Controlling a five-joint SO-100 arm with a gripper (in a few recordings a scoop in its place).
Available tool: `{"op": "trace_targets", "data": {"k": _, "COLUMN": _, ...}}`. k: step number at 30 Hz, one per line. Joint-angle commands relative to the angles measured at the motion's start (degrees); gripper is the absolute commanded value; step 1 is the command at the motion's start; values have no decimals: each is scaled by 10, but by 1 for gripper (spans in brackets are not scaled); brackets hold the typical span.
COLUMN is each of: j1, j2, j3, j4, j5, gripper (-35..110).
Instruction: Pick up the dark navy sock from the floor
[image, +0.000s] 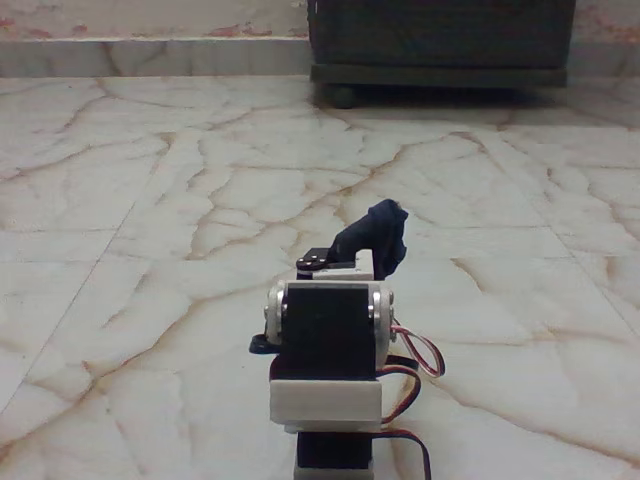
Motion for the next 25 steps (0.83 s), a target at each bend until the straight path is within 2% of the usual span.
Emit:
{"op": "trace_targets", "data": {"k": 1, "j1": 4, "j2": 18, "j3": 1, "j4": 3, "j5": -4, "gripper": 0}}
{"op": "trace_targets", "data": {"k": 25, "j1": 3, "j2": 18, "j3": 1, "j4": 2, "j5": -11, "gripper": 0}}
